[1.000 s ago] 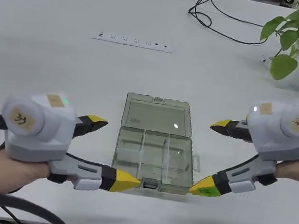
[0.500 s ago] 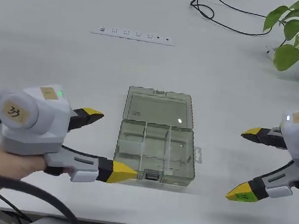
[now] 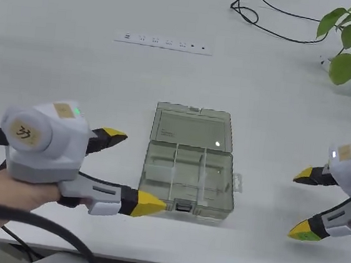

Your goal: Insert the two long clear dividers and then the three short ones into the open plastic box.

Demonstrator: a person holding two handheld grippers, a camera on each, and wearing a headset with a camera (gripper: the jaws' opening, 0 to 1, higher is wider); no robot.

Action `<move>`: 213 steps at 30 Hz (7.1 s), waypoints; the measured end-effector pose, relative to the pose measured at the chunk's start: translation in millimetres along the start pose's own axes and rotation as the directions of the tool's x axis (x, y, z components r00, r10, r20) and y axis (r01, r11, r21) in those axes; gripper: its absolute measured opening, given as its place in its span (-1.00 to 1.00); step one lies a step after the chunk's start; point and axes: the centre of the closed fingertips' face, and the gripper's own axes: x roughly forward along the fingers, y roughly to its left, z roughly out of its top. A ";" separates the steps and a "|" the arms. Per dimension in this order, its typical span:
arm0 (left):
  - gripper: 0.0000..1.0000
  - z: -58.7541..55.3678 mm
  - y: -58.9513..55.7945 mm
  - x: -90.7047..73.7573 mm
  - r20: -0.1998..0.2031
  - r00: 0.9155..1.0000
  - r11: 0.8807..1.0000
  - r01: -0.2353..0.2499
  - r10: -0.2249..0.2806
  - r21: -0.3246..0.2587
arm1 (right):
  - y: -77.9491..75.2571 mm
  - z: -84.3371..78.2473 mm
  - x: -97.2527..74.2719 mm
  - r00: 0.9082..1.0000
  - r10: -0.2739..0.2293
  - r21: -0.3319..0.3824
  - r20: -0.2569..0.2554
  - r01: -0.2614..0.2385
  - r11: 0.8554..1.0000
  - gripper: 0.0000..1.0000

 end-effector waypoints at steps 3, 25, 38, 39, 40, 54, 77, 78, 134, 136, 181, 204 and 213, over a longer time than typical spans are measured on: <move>0.81 -1.4 -1.0 -1.4 -0.003 1.000 1.000 -0.001 0.001 0.001 | -3.9 -6.7 3.6 0.999 -0.013 -0.058 -0.047 0.010 0.998 0.18; 0.79 1.7 -1.0 0.9 0.015 1.000 1.000 0.000 0.000 -0.011 | -13.0 -11.5 11.6 0.994 0.005 -0.127 -0.114 -0.019 0.992 -0.34; 0.77 3.1 -0.7 -2.2 0.061 0.998 0.999 -0.006 0.009 -0.053 | -10.9 -9.2 12.8 0.989 -0.002 -0.099 -0.145 -0.013 0.995 -0.36; 0.77 2.9 -0.1 -3.1 0.062 0.998 0.999 -0.007 0.010 -0.053 | -11.2 -8.7 13.3 0.990 -0.002 -0.097 -0.143 -0.012 0.995 -0.36; 0.77 2.3 0.8 -4.6 0.064 0.998 0.998 -0.010 0.013 -0.054 | -12.2 -9.2 13.9 0.990 -0.002 -0.097 -0.142 -0.012 0.995 -0.36; 0.71 7.6 8.4 -9.9 0.145 0.988 0.978 -0.020 0.051 -0.210 | -8.2 46.9 -3.4 0.995 -0.090 -0.102 0.033 0.093 0.990 -0.36; 0.50 52.5 3.0 24.5 0.218 0.974 0.912 0.143 -0.061 -0.384 | 9.1 153.8 -36.9 0.949 -0.227 -0.245 0.220 0.279 0.929 -0.36; 0.48 52.6 2.6 26.0 0.211 0.975 0.910 0.144 -0.064 -0.389 | 9.0 156.9 -38.0 0.948 -0.230 -0.261 0.221 0.285 0.922 -0.36; -1.00 59.0 -30.6 54.0 0.204 0.956 0.709 0.294 -0.212 -0.641 | 24.0 199.0 -25.3 0.945 -0.284 -0.491 0.162 0.327 0.808 -0.36; -1.00 60.9 -29.3 52.7 0.212 0.956 0.718 0.294 -0.205 -0.631 | 23.1 200.7 -26.4 0.942 -0.290 -0.498 0.168 0.335 0.800 -0.36; -1.00 41.9 -71.6 15.0 0.140 0.891 0.897 0.440 -0.432 -0.035 | 78.1 205.8 -38.1 0.940 0.339 -0.180 -0.026 -0.338 0.924 -0.84; -1.00 51.9 -67.3 17.6 0.209 0.887 0.910 0.411 -0.412 0.052 | 77.1 204.0 -37.0 0.922 0.376 -0.181 -0.091 -0.387 0.904 -0.95; -1.00 56.0 -66.4 14.5 0.245 0.888 0.919 0.391 -0.389 0.040 | 76.1 208.4 -36.3 0.917 0.386 -0.175 -0.101 -0.398 0.900 -0.95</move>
